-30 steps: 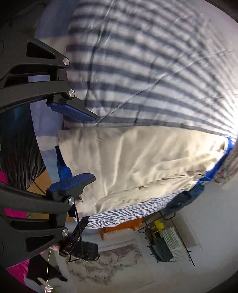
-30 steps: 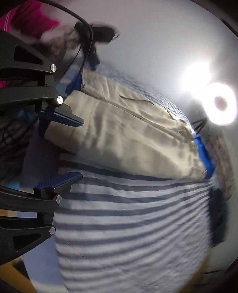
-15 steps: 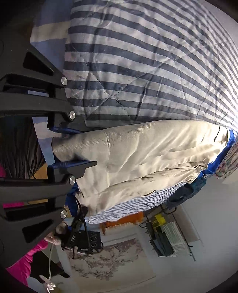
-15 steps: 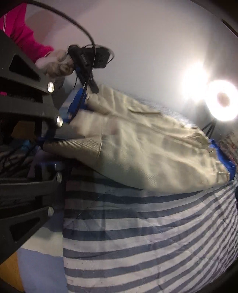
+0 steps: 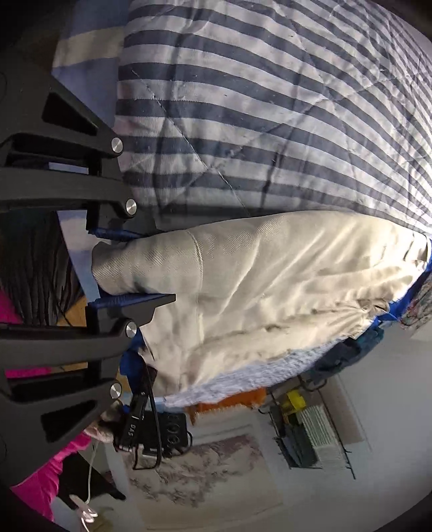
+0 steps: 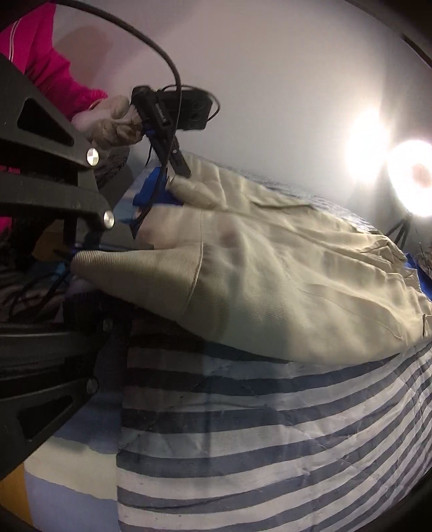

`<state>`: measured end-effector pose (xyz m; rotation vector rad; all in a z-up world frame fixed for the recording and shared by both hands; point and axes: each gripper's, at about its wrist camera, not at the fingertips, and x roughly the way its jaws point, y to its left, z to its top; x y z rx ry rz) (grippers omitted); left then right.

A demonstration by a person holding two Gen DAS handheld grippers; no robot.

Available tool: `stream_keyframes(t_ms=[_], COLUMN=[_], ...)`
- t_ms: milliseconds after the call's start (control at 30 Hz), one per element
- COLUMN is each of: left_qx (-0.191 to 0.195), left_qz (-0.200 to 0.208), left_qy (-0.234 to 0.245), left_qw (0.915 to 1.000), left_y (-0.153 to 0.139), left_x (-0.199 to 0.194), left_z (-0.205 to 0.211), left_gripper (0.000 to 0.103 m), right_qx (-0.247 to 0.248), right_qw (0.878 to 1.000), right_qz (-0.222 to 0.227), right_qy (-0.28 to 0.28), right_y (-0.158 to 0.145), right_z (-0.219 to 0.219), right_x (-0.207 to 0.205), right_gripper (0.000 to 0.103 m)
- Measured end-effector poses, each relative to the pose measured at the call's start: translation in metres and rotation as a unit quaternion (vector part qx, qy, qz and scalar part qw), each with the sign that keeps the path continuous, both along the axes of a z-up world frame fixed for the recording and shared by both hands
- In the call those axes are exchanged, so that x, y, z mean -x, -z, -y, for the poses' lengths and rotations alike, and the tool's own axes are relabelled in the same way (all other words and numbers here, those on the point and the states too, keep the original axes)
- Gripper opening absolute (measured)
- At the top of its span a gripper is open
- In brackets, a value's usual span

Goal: Fold large clothes
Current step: 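Lift the hem with both tools, fold it toward the collar and open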

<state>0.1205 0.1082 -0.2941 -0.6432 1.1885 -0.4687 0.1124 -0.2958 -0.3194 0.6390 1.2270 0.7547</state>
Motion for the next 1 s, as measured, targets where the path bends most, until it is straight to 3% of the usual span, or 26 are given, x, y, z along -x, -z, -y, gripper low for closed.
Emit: stream_keyframes(t_ms=[200, 400, 567, 733, 1000], left_qx=[0.052, 0.075, 0.079, 0.092, 0.081], left_qz=[0.013, 0.042, 0.064, 0.058, 0.035], left_qy=[-0.012, -0.028, -0.040, -0.060, -0.087], left_qw=[0.9985, 0.9959, 0.9941, 0.9922, 0.9923], left_y=[-0.035, -0.070, -0.087, -0.084, -0.059], left_x=[-0.011, -0.043, -0.086, -0.133, -0.203], left_z=[0.001, 0.000, 0.003, 0.005, 0.014], left_gripper=[0.024, 0.024, 0.023, 0.023, 0.023], right_qx=[-0.074, -0.106, -0.089, -0.056, -0.011], right_qw=[0.997, 0.993, 0.992, 0.993, 0.995], right_qz=[0.011, 0.043, 0.075, 0.091, 0.048], right_qy=[0.018, 0.040, 0.051, 0.058, 0.091], right_y=[-0.034, -0.073, -0.096, -0.109, -0.091], right_z=[0.010, 0.010, 0.012, 0.008, 0.002], right_x=[-0.006, -0.036, -0.077, -0.123, -0.217], right_gripper=[0.012, 0.011, 0.011, 0.011, 0.011])
